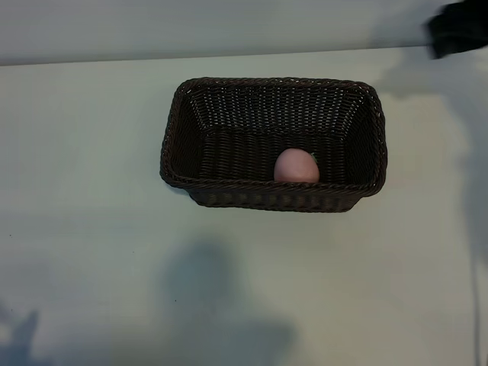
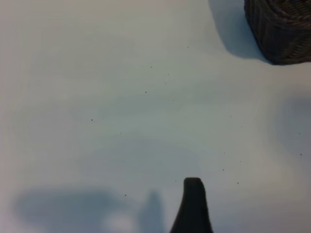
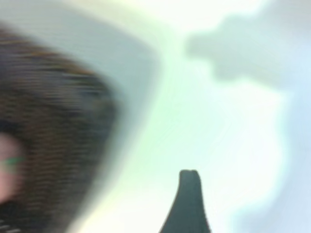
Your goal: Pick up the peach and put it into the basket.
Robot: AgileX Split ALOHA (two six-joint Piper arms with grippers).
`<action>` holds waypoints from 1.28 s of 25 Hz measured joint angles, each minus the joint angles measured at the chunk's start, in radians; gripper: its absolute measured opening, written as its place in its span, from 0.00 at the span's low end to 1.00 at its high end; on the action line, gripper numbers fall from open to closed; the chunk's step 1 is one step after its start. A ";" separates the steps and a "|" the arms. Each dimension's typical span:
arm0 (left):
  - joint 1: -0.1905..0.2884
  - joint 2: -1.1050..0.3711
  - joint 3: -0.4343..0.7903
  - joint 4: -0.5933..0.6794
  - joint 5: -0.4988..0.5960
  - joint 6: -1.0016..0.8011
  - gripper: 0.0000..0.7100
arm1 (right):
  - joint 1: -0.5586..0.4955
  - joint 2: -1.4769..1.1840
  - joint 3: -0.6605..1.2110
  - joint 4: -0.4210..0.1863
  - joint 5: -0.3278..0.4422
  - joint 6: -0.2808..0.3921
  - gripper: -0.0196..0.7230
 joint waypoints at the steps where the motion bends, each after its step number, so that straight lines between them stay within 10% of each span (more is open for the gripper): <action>1: 0.000 0.000 0.000 0.000 0.000 0.000 0.83 | -0.033 0.000 0.000 -0.005 0.005 0.002 0.82; 18: 0.000 0.000 0.000 0.000 0.000 0.000 0.83 | -0.170 -0.298 -0.001 -0.081 0.271 0.041 0.82; 32: 0.000 0.000 0.000 0.000 0.000 -0.001 0.83 | -0.170 -0.862 0.218 -0.139 0.283 0.112 0.81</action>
